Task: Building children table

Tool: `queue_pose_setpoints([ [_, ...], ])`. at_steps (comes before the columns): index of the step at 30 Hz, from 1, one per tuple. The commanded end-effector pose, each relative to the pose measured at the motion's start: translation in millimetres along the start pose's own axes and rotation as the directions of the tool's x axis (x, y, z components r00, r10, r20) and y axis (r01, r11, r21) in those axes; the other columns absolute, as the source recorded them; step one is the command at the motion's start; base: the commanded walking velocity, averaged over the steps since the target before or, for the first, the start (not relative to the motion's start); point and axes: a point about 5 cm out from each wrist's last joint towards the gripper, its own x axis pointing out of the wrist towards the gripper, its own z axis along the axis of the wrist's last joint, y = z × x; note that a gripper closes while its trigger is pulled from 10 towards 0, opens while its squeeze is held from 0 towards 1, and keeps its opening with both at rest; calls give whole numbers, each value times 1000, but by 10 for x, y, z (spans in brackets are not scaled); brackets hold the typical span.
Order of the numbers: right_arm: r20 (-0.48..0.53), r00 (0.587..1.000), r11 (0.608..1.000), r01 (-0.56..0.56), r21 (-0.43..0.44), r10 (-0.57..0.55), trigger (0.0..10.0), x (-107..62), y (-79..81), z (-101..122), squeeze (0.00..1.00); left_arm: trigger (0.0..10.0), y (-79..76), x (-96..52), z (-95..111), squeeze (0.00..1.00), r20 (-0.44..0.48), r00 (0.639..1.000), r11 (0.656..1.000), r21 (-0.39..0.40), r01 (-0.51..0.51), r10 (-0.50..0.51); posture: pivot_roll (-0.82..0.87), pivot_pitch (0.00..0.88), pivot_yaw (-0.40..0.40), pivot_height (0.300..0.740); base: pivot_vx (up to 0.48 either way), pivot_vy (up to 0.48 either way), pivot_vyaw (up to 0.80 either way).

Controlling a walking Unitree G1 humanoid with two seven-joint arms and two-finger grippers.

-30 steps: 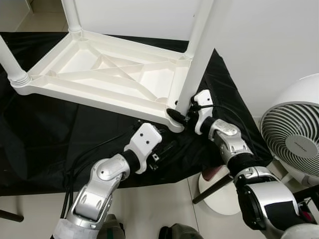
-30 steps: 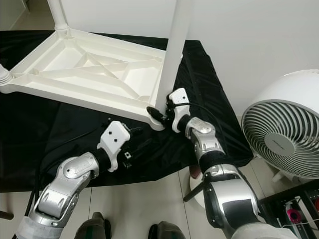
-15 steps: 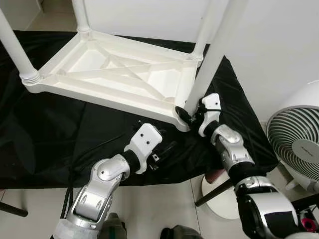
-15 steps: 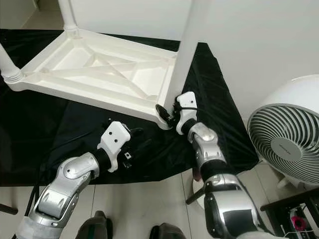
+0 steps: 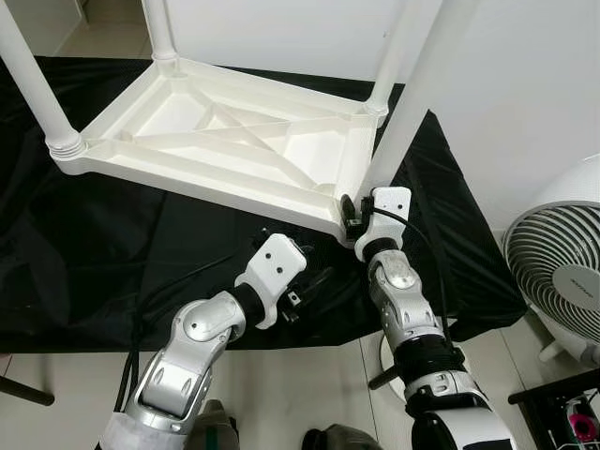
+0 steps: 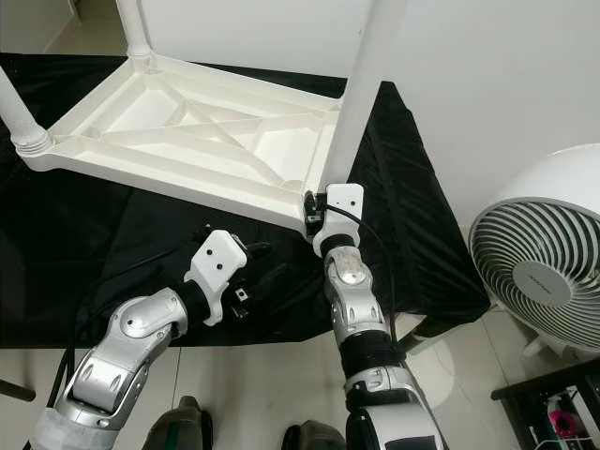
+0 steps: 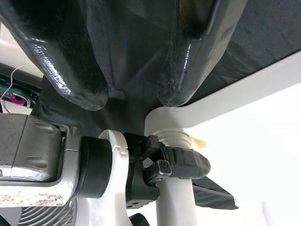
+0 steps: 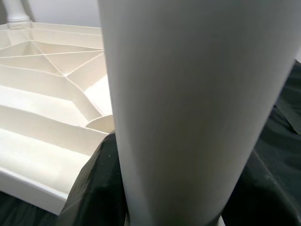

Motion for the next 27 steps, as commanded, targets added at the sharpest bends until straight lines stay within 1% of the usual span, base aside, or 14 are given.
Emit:
queue_pose_setpoints([
  [1, 10, 998, 998, 69, 3, -69, 10000, -25, -122, 28, 0, 10000, -16, 5, -3, 0, -2, 1000, 1000, -7, -23, 23, 77, 9, -73, 740, 0, 0, 0],
  [3, 11, 998, 998, 66, 10, -66, 10000, -32, -118, 39, 0, 10000, -15, 4, -3, 0, -2, 1000, 1000, -6, -23, 23, 77, 9, -73, 740, 0, 0, 0],
  [4, 18, 998, 998, 61, 17, -62, 10000, -34, -134, 57, 1000, 10000, -11, 1, -3, 0, -2, 1000, 1000, -6, -25, 25, 78, 9, -74, 740, 0, 0, 0],
  [9, 47, 999, 1000, 9, 9, -10, 10000, -27, -182, 133, 1000, 10000, -20, -2, -6, 0, -4, 1000, 1000, -10, -28, 28, 77, 11, -75, 740, 0, 0, 0],
  [11, 49, 998, 999, -37, 11, 36, 10000, -15, -189, 160, 1000, 10000, -21, -4, -8, 0, -4, 1000, 1000, -11, -28, 28, 77, 13, -76, 740, 0, 0, 0],
  [14, 35, 982, 982, -187, -16, 187, 10000, 18, -181, 184, 1000, 10000, -15, -4, -10, 0, -5, 1000, 1000, -9, -30, 30, 74, 15, -76, 740, 0, 0, 0],
  [15, 35, 982, 982, -187, -16, 187, 10000, 18, -181, 184, 1000, 10000, -15, -4, -10, 0, -5, 1000, 1000, -9, -30, 30, 74, 15, -76, 740, 0, 0, 0],
  [16, 34, 976, 977, -214, -23, 215, 10000, 24, -185, 193, 863, 10000, -14, -2, -8, 0, -5, 1000, 999, -10, -31, 31, 73, 16, -76, 740, 0, 0, 0],
  [18, 34, 972, 972, -233, -29, 234, 10000, 28, -189, 200, 863, 10000, -13, -1, -7, 0, -5, 1000, 999, -10, -31, 31, 73, 16, -76, 740, 0, 0, 0],
  [19, 33, 958, 958, -285, -32, 286, 10000, 40, -209, 213, 0, 10000, -13, 2, -6, 0, -4, 1000, 999, -10, -31, 31, 71, 15, -75, 740, 0, 0, 0],
  [22, 31, 939, 939, -341, -48, 343, 10000, 53, -227, 227, 0, 10000, -11, 4, -5, 0, -4, 1000, 999, -10, -31, 31, 71, 15, -75, 740, 0, 0, 0],
  [25, 0, 869, 866, -494, -76, 495, 10000, 81, -254, 245, 0, 10000, -1, 5, -2, 0, -2, 999, 999, -9, -34, 34, 71, 15, -72, 740, 0, 0, 0],
  [26, 0, 869, 866, -494, -76, 495, 10000, 81, -254, 245, 0, 10000, -1, 5, -2, 0, -2, 999, 999, -9, -34, 34, 71, 15, -72, 740, 0, 0, 0],
  [27, -15, 833, 829, -552, -88, 553, 10000, 88, -240, 243, 0, 10000, -1, 2, -3, 0, -2, 999, 999, -10, -34, 34, 71, 17, -68, 740, 0, 0, 0],
])
